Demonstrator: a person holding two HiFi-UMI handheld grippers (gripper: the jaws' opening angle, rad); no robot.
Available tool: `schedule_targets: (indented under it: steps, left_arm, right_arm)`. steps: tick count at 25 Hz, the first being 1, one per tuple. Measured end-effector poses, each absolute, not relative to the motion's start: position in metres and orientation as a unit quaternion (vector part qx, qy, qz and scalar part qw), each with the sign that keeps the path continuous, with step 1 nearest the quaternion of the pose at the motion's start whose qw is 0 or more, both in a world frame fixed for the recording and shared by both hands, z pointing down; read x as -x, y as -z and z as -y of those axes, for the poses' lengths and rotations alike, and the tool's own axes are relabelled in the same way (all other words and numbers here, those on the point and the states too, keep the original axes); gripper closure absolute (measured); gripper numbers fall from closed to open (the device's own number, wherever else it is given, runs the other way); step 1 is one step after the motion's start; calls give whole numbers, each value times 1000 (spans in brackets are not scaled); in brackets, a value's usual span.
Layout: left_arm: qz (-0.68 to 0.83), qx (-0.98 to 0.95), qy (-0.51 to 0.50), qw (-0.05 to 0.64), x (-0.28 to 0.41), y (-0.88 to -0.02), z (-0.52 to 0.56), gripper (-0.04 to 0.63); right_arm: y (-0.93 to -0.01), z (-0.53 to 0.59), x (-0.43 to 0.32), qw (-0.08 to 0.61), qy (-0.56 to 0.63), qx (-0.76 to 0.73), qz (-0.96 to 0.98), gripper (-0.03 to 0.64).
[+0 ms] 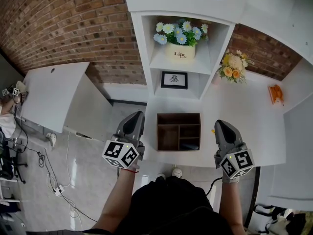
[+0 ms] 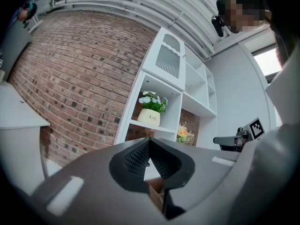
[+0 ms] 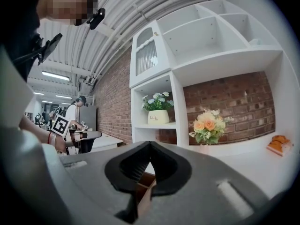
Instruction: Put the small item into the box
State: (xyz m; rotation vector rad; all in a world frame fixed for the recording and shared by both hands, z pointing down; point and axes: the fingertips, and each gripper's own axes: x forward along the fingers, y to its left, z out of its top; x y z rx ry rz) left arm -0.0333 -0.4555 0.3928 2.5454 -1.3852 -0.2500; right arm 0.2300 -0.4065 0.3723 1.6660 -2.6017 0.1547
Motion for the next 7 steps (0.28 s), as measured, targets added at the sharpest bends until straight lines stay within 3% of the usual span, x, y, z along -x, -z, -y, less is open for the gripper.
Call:
schedule_targets:
  steps: [7]
  left_arm:
    - [472,-870,85,118,36,-394,459,594]
  right_arm:
    - [-378,407,-225,28,-54,-535,843,615]
